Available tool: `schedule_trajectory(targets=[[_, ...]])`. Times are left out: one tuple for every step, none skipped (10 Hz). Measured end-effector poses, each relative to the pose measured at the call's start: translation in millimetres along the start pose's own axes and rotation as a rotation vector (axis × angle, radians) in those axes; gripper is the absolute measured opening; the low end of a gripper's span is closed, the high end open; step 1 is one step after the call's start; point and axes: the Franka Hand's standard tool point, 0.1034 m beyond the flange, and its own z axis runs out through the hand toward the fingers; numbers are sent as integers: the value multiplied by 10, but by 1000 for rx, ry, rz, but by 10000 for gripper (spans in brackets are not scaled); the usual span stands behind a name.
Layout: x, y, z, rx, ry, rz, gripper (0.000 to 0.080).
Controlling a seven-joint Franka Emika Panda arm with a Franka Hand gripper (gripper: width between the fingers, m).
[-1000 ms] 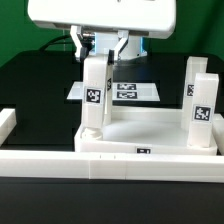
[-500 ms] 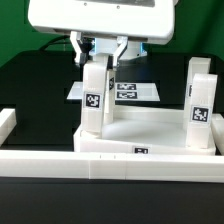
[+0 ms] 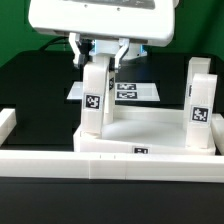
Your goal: Assemble desk
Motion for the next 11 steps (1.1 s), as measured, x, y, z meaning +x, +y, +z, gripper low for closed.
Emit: schedule_trajectory(targets=[[-1, 0, 1, 0, 0, 0, 499], [-1, 0, 1, 0, 0, 0, 499], [-3, 0, 2, 0, -1, 0, 622], [-4, 0, 3, 0, -1, 0, 644], [-4, 6, 3, -1, -1, -2, 644], [6, 32, -7, -1, 0, -5, 648], [30, 28, -33, 2, 3, -3, 648], [46, 16, -61, 8, -1, -1, 649], [74, 18, -95, 11, 1, 2, 649], [90, 21, -130, 19, -8, 7, 649], [108, 19, -157, 25, -16, 10, 649]])
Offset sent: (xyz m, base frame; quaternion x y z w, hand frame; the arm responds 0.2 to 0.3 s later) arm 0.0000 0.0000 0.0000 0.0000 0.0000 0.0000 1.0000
